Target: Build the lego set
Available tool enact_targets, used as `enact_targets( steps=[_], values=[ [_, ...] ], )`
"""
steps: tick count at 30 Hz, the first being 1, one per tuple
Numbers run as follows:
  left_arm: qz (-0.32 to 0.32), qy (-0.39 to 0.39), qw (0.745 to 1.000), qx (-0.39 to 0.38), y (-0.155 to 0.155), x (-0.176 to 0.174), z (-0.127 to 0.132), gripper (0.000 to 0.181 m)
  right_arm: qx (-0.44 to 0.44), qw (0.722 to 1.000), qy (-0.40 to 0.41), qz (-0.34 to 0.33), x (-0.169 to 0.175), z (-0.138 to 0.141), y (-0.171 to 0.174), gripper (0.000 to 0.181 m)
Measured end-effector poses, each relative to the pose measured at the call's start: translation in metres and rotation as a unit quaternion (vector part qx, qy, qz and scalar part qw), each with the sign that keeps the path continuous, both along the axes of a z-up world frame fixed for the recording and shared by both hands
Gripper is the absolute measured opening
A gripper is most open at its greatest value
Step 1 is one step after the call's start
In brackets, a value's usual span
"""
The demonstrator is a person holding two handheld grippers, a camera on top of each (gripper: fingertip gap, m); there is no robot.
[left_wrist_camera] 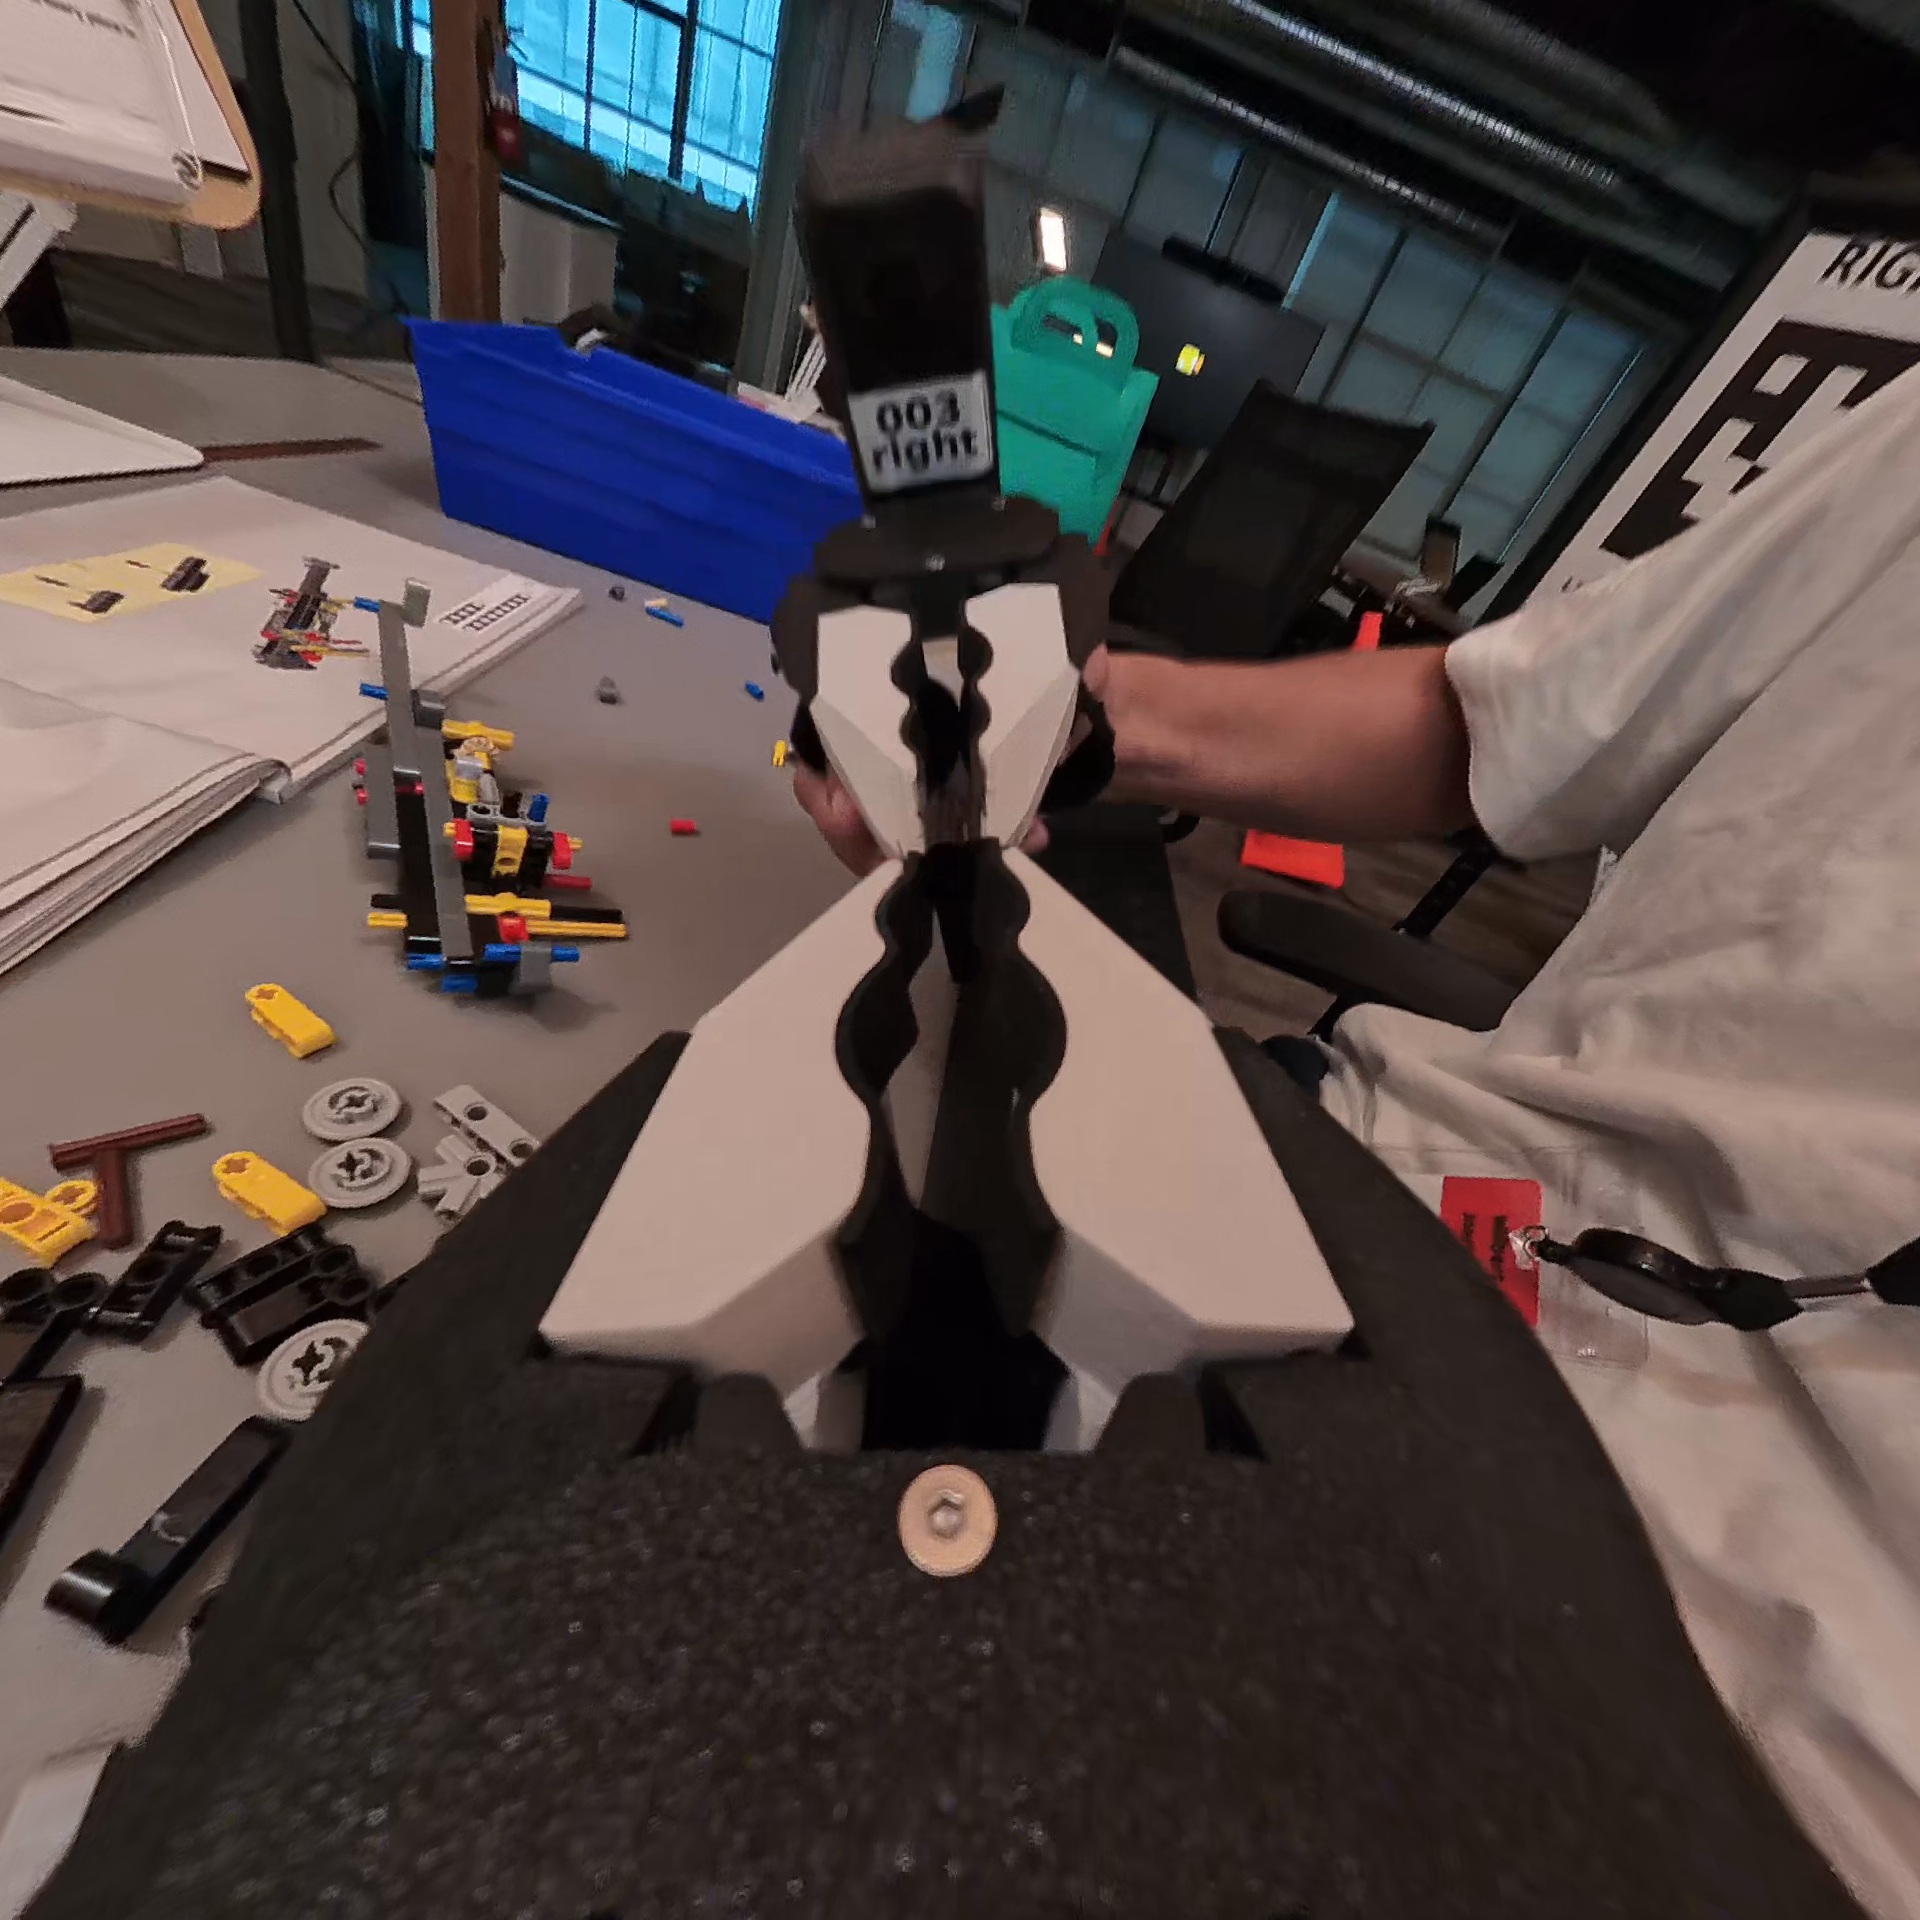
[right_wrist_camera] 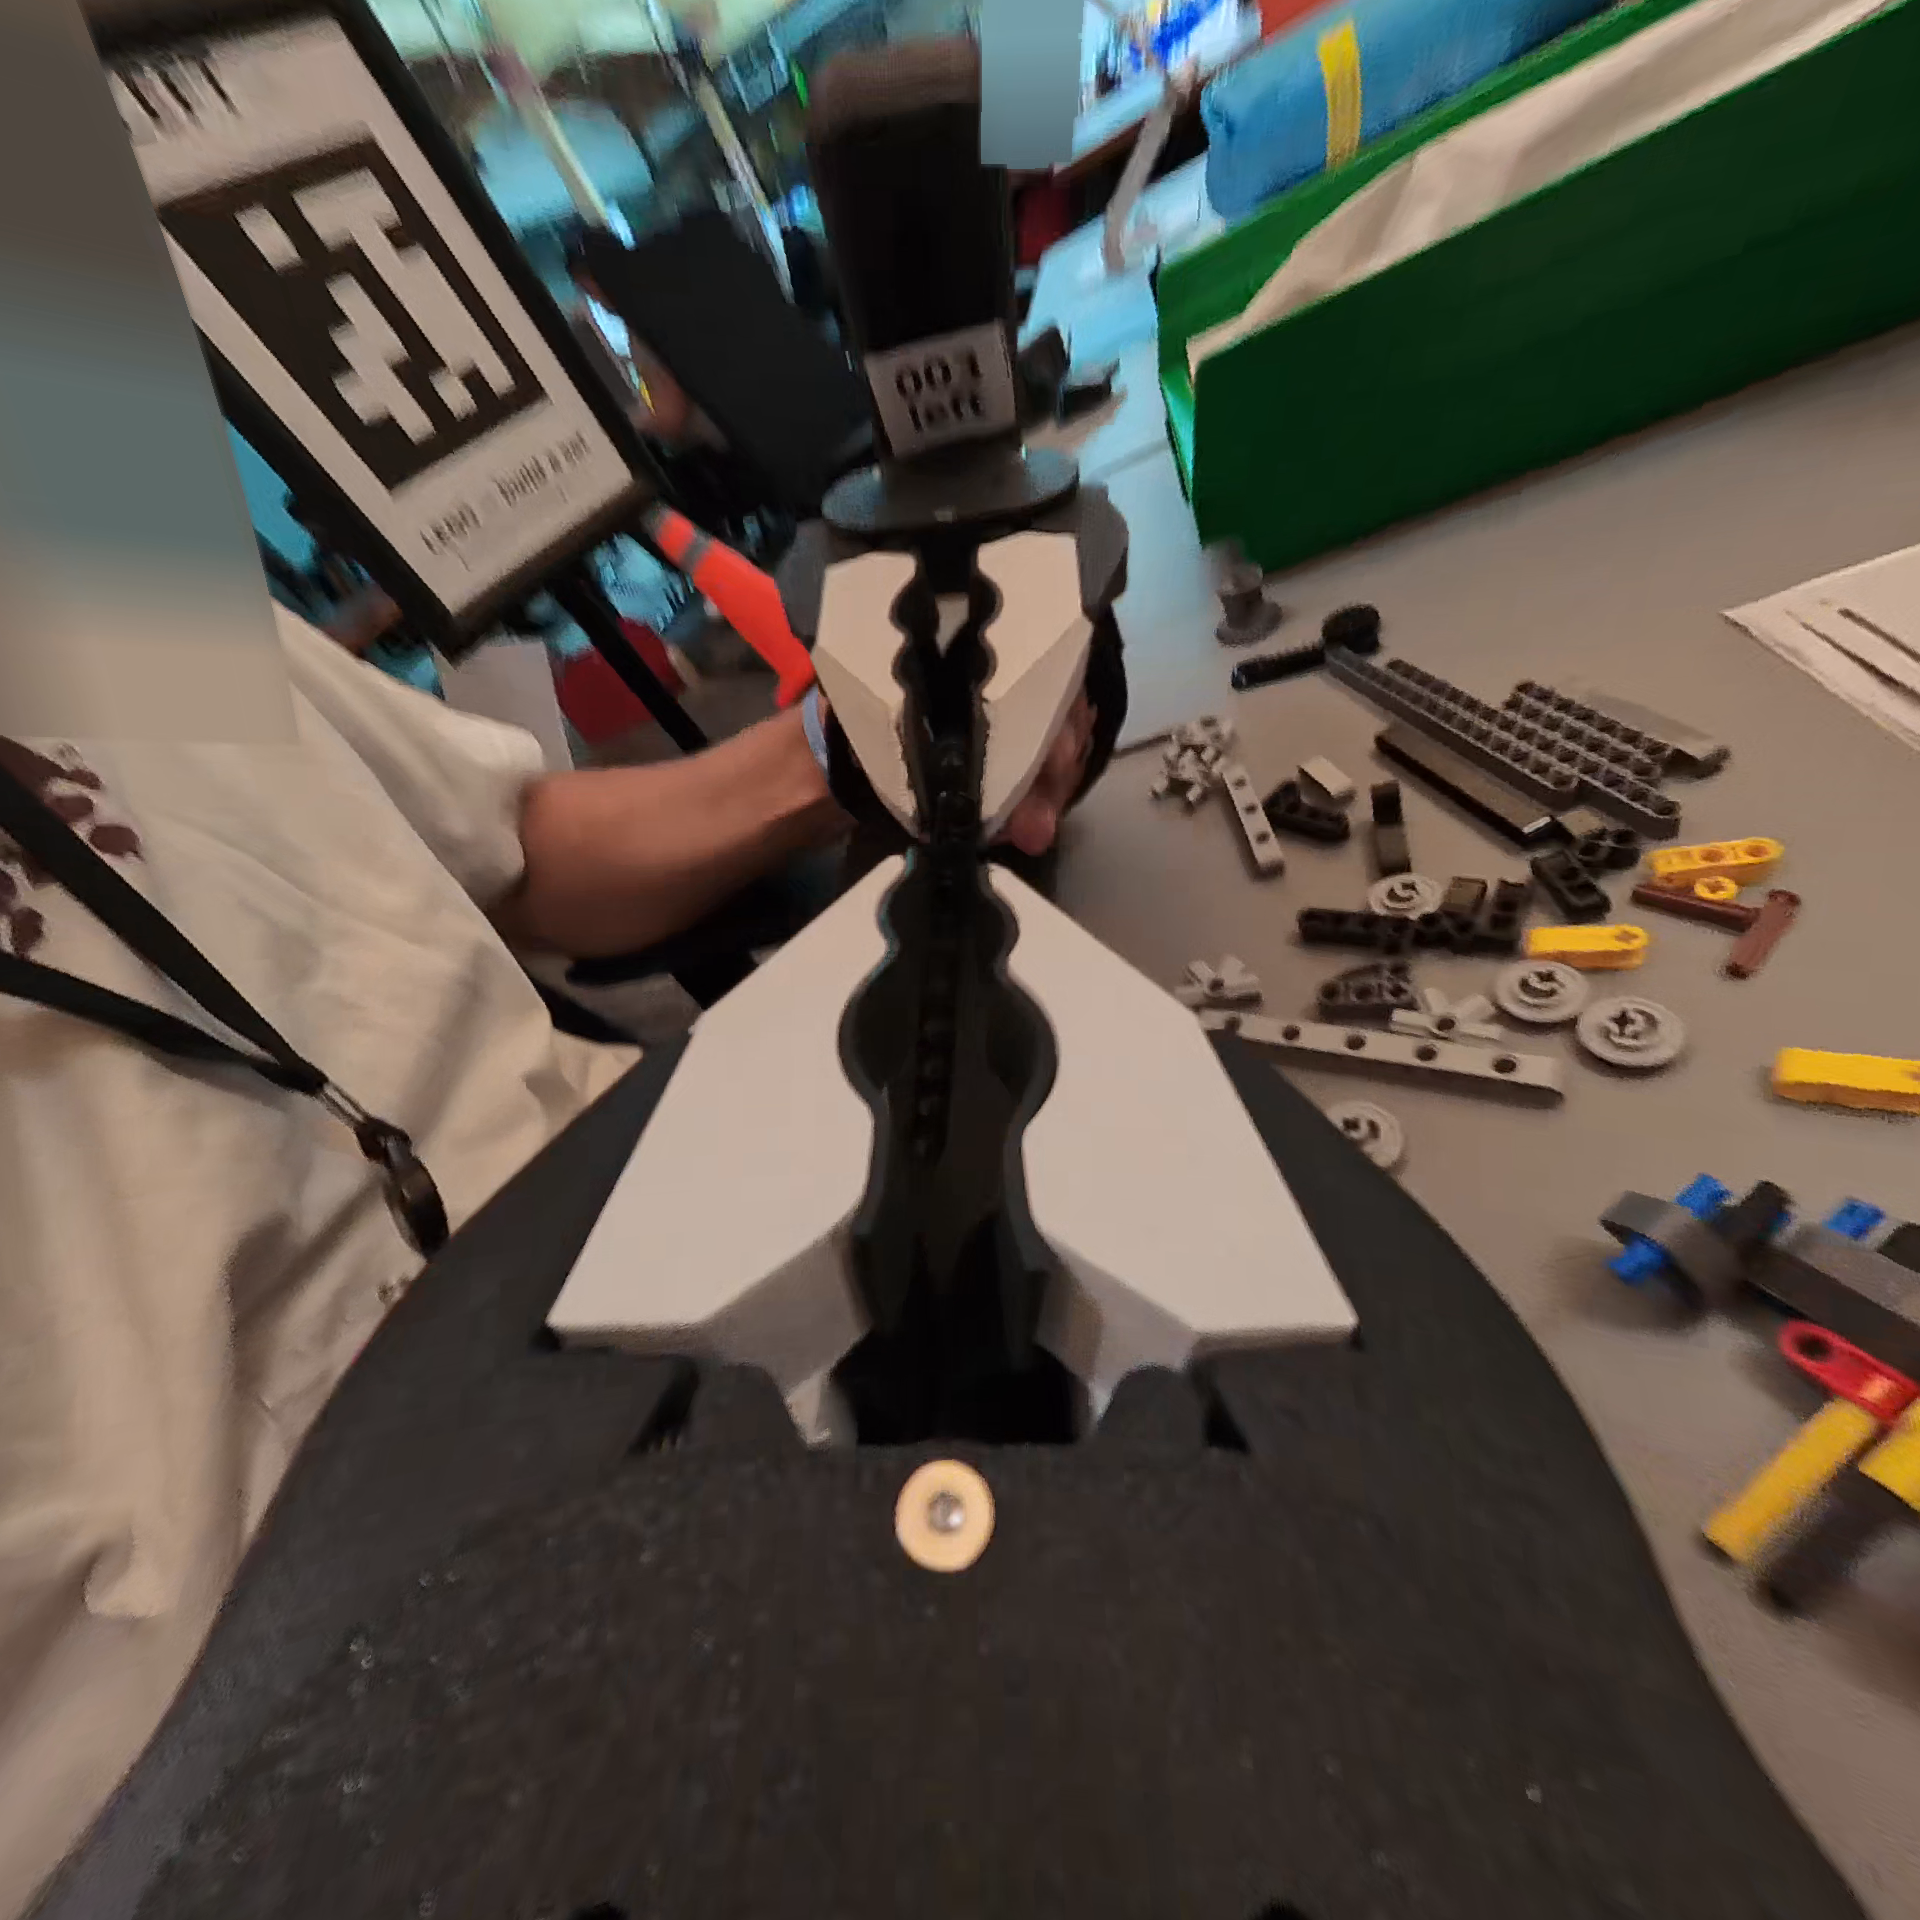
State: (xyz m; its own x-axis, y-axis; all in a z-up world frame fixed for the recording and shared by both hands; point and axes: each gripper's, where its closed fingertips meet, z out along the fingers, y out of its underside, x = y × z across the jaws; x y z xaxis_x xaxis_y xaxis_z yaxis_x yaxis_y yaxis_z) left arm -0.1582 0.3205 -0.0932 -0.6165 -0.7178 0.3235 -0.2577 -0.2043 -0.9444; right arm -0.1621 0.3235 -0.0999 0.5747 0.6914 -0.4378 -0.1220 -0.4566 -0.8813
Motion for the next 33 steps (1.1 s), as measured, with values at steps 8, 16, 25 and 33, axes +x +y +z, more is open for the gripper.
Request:
enact_targets(
  steps=[8, 16, 25, 33],
  values=[
    [0.012, -0.013, 0.996, -0.084, 0.017, -0.001, 0.015, 0.007, 0.064, 0.981, 0.167, -0.079, 0.021, 0.032, 0.012, 0.006],
    [0.0, 0.019, 0.997, -0.08, 0.013, 0.004, 0.005, 0.007, 0.071, 0.983, 0.155, -0.068, 0.007, 0.027, 0.022, 0.006],
    [-0.007, 0.038, 0.997, -0.064, 0.008, 0.005, -0.002, 0.007, 0.059, 0.988, 0.134, -0.055, 0.009, 0.02, 0.02, 0.007],
    [-0.01, 0.045, 0.997, -0.059, 0.007, 0.006, -0.005, 0.007, 0.057, 0.99, 0.112, -0.06, 0.011, 0.015, 0.021, 0.006]
  ],
)
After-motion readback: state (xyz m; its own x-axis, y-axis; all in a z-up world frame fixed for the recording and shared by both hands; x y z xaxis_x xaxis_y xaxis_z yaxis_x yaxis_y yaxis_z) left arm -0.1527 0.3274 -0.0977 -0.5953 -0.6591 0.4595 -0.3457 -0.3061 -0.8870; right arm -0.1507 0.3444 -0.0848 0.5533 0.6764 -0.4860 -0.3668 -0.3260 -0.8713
